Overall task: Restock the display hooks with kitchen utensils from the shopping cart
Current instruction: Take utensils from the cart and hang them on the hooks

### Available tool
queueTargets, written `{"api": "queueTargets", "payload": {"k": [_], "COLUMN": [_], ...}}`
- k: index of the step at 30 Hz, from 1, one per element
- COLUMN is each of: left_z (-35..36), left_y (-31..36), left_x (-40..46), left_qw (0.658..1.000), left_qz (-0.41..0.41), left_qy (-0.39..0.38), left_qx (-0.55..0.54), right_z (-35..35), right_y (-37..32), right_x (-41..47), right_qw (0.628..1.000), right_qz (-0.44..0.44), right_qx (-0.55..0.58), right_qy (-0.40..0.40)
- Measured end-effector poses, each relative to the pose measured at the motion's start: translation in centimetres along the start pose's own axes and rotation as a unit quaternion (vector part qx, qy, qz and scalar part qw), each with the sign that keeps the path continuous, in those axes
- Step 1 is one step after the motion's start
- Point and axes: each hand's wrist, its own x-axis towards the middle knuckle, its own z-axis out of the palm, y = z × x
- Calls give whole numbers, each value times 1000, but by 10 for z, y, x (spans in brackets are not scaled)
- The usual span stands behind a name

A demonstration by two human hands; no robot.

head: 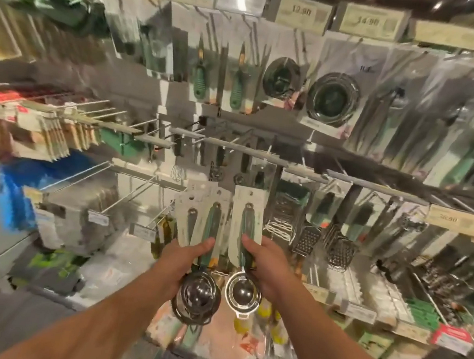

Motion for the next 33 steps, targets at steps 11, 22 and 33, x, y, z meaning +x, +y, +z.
{"api": "queueTargets", "payload": {"k": [11,22,33], "left_z": [-34,-77,-66], "left_y": [48,75,100], "left_x": [43,92,74], "left_qw": [1000,995,994], "left_qz": [-10,-38,-8], "left_qy": [-3,-69,-107], "left_qx": [19,63,23], "right_z": [42,107,111], "right_y": [-17,-28,-44], "right_x": [39,51,92], "right_qw": [997,987,978], "right_qz": [-14,-66,-54], "right_qx": [-59,-65,-100], "right_qy": [56,133,172]}}
